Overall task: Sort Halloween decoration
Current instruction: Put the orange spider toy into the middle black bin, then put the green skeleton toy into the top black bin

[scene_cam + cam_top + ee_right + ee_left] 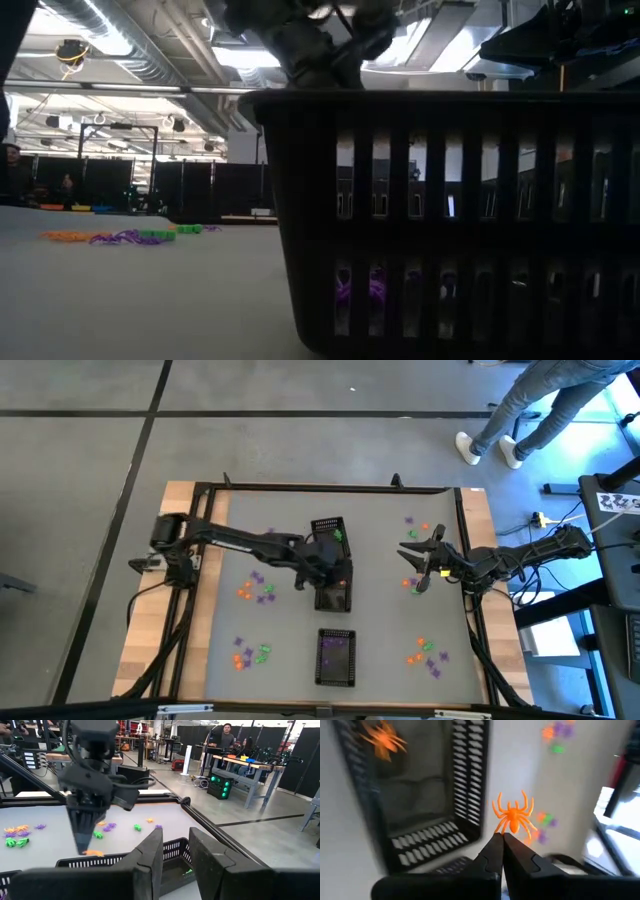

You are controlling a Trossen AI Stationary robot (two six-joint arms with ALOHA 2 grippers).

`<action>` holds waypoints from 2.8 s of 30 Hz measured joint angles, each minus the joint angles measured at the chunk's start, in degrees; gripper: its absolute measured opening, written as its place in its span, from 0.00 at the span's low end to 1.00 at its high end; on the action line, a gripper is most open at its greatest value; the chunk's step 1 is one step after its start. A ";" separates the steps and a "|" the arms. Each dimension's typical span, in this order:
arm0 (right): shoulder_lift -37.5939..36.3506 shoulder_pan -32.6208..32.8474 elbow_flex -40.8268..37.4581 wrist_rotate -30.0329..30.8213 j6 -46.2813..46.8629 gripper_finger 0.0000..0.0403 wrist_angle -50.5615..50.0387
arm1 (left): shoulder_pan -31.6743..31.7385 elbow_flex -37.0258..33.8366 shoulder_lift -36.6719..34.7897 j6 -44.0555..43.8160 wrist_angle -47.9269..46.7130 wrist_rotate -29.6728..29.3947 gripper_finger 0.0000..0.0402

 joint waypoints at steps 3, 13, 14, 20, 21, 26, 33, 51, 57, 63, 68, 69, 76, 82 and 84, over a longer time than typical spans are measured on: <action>0.01 0.02 0.00 0.02 0.02 0.23 0.00 | 0.91 5.60 2.60 1.84 -9.78 -0.58 0.00; 0.00 0.01 0.00 0.02 0.00 0.23 0.02 | 1.31 9.21 4.71 5.11 -14.08 0.34 0.00; 0.00 0.02 0.00 0.01 0.01 0.23 0.02 | 1.31 9.19 4.71 5.27 -14.15 0.39 0.00; 0.00 0.02 0.00 0.01 0.00 0.23 0.02 | 0.57 9.19 4.71 6.68 -15.55 -0.48 0.01; 0.00 0.02 0.00 0.02 0.00 0.23 0.03 | 0.28 9.19 4.71 6.98 -15.51 -0.56 0.03; 0.02 0.00 0.00 0.02 0.02 0.23 0.02 | -0.19 9.19 4.71 7.16 -15.47 -1.19 0.16; 0.00 0.02 0.00 0.02 0.02 0.23 0.04 | 0.21 9.17 4.71 9.11 -15.60 -1.31 0.39; 0.00 0.01 0.00 0.02 0.02 0.23 -0.02 | 6.46 9.13 -1.31 28.34 -45.31 2.98 0.31; 0.02 0.01 0.00 0.01 0.01 0.23 -0.09 | 8.00 9.13 -4.87 29.92 -56.30 1.12 0.31; 0.02 0.01 0.00 0.02 0.01 0.23 -0.04 | 8.58 9.13 -9.32 30.63 -59.52 -2.20 0.31; -0.02 0.00 0.00 -0.01 -0.20 0.23 1.08 | 8.17 9.13 -13.09 31.08 -60.49 -3.13 0.31; -0.02 0.02 0.00 -0.41 -0.11 0.23 0.73 | 7.98 8.98 -13.99 31.09 -60.44 -3.21 0.31; 0.00 0.00 0.00 -1.37 0.00 0.23 0.28 | 6.10 3.66 -21.78 31.01 -57.80 -5.49 0.31; 0.00 0.02 0.00 -1.65 0.06 0.23 2.85 | 5.05 -7.03 -29.30 31.03 -45.00 -5.50 0.31; 0.00 0.02 0.00 -2.97 0.27 0.23 3.67 | 5.11 -11.06 -31.48 31.03 -40.19 -5.50 0.31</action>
